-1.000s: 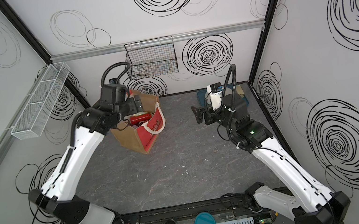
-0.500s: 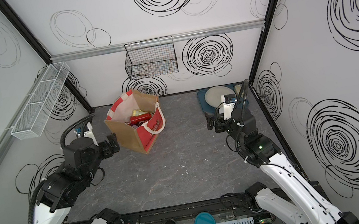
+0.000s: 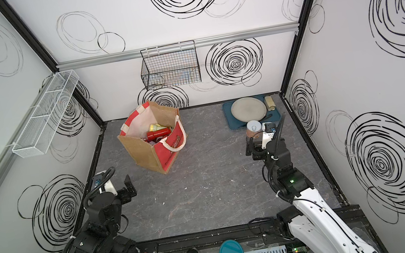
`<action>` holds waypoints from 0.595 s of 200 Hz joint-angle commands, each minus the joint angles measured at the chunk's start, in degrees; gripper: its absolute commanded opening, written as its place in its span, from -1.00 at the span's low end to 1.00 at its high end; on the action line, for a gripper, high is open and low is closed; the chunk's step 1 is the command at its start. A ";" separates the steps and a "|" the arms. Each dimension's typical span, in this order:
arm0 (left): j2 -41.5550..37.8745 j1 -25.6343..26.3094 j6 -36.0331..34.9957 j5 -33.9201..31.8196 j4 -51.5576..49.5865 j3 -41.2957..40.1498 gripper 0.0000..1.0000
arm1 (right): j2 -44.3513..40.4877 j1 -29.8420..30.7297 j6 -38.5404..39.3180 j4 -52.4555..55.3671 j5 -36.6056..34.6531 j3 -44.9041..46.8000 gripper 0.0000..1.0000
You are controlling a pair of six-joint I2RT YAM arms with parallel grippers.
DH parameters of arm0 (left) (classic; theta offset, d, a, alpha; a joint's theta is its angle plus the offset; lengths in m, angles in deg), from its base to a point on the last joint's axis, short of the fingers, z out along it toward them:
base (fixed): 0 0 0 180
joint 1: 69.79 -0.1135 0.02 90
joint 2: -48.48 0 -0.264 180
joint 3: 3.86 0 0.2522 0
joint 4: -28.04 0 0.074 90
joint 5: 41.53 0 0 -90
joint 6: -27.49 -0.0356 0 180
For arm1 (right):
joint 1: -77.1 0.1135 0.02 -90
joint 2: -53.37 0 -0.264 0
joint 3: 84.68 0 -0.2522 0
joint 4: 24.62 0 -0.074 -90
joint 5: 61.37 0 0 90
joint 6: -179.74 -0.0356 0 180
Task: Put the flashlights into the tote bags
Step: Reset both arms
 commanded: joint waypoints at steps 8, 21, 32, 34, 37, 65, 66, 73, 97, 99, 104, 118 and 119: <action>-1.68 -0.86 -4.05 -3.79 11.83 -5.09 0.98 | 0.03 -5.78 1.30 -5.97 2.32 4.79 1.00; -0.09 -1.03 -4.41 -4.93 13.40 -6.35 0.98 | 0.11 -8.10 1.34 -7.88 4.23 7.23 1.00; 2.58 -1.49 -4.98 -6.04 15.13 -6.26 0.98 | -0.17 -9.46 1.41 -10.07 5.37 9.66 1.00; 3.16 -1.64 -5.09 -6.27 15.44 -6.18 0.98 | -0.26 -9.68 1.39 -10.45 5.47 10.15 1.00; 3.93 -1.90 -5.27 -6.46 16.21 -6.28 0.98 | -0.35 -9.98 1.39 -11.02 5.64 10.81 1.00; 10.34 -5.01 -6.48 -4.39 25.68 -10.45 0.98 | 0.05 -12.17 1.31 -17.13 5.38 16.27 1.00; 10.55 -5.12 -6.43 -4.32 26.08 -10.64 0.98 | 0.11 -12.21 1.35 -17.35 5.36 16.44 1.00; 11.58 -6.17 -6.09 -3.85 28.49 -12.04 0.99 | 0.46 -12.49 1.30 -18.55 4.98 17.27 1.00; 14.92 -8.57 -5.60 -3.70 37.48 -15.66 0.98 | 2.61 -12.87 2.48 -22.23 5.49 19.16 1.00; 15.23 -8.86 -5.59 -3.50 37.99 -15.90 0.98 | 2.81 -12.84 2.45 -22.45 5.37 19.21 1.00; 16.19 -9.55 -5.68 -3.11 39.46 -16.34 0.98 | 3.33 -12.86 2.32 -22.82 5.14 19.37 1.00; 19.09 -11.37 -5.96 -2.24 42.78 -17.21 0.98 | 5.19 -12.95 2.27 -24.01 4.20 19.80 1.00; 19.28 -11.47 -5.99 -2.24 43.11 -17.31 0.98 | 5.32 -12.95 2.22 -24.09 4.15 19.83 1.00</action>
